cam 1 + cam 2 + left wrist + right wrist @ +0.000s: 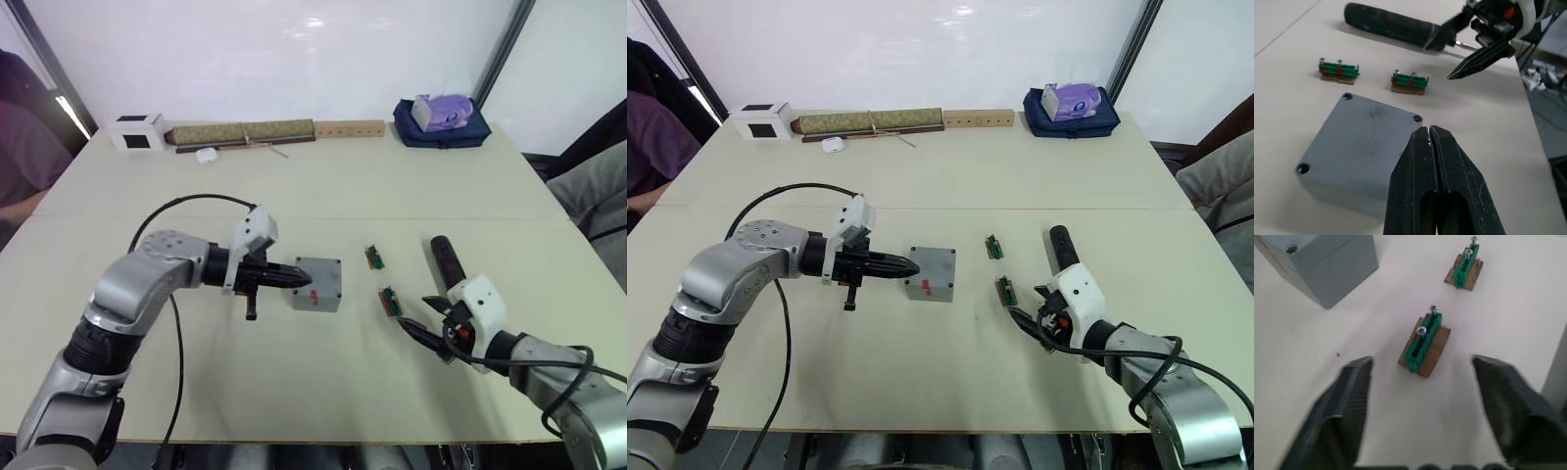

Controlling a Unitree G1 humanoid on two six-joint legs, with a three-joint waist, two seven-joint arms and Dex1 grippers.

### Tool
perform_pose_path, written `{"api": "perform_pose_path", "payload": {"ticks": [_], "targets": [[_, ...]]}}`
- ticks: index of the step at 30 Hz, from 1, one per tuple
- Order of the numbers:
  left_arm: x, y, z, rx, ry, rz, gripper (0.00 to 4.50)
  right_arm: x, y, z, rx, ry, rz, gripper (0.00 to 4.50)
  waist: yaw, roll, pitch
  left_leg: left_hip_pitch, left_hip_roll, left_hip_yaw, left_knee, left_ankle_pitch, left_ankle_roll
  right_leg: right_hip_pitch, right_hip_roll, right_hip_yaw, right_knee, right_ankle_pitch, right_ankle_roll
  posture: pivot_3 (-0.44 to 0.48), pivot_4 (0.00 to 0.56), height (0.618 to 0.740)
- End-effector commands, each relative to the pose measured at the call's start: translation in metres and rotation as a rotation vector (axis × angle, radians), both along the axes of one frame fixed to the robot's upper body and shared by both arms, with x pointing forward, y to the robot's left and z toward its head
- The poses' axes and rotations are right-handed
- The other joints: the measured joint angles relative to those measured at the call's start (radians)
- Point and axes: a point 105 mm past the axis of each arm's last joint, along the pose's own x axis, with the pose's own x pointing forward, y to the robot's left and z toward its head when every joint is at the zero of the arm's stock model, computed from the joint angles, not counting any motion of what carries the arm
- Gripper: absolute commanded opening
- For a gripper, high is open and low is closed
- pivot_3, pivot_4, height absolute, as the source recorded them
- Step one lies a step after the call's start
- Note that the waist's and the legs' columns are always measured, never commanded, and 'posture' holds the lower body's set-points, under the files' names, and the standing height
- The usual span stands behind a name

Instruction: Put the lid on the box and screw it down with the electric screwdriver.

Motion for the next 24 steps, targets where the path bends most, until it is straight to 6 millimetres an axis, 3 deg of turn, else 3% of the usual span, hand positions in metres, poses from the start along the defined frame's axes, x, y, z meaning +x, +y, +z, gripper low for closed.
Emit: {"api": "perform_pose_path", "payload": {"ticks": [1, 7, 10, 14, 24], "targets": [[-0.003, -0.001, 0.005, 0.017, -0.050, -0.030, 0.00, 0.009, -0.002, 0.005, 0.003, -0.059, -0.053, 4.49, 0.003, 0.000, 0.000, 0.000, 0.000, 0.000, 0.000, 0.000, 0.000, 0.000, 0.000, 0.000, 0.000, 0.000, 0.000, 0.000, 0.150, 0.740], [-0.001, 0.004, 0.000, 0.040, -0.061, -0.020, 0.00, 0.017, -0.003, 0.005, 0.010, -0.092, -0.090, 4.49, 0.007, 0.000, 0.000, -0.002, 0.000, 0.000, 0.000, 0.000, 0.000, -0.001, -0.001, 0.000, 0.000, 0.000, 0.000, 0.000, 0.150, 0.740], [0.000, 0.004, -0.002, 0.047, -0.062, -0.010, 0.00, 0.018, 0.001, 0.002, 0.004, -0.099, -0.081, 3.70, 0.007, 0.000, 0.000, -0.002, 0.000, 0.000, 0.000, 0.000, 0.000, -0.002, -0.001, 0.000, -0.001, 0.000, 0.000, 0.000, 0.150, 0.740], [-0.002, 0.006, -0.008, 0.059, -0.056, -0.005, 0.00, 0.019, 0.003, -0.001, 0.002, -0.095, -0.078, 2.23, 0.006, 0.000, 0.000, -0.003, 0.000, 0.000, 0.000, 0.000, 0.000, -0.002, -0.001, 0.000, 0.000, 0.000, 0.000, 0.000, 0.150, 0.740], [0.000, 0.010, -0.007, 0.060, -0.053, 0.021, 0.00, 0.019, 0.012, -0.006, 0.011, -0.087, -0.044, 2.23, 0.006, 0.000, 0.000, -0.003, 0.000, 0.000, 0.000, 0.000, 0.000, -0.002, -0.001, 0.000, 0.000, 0.000, 0.000, 0.000, 0.150, 0.740]]}}
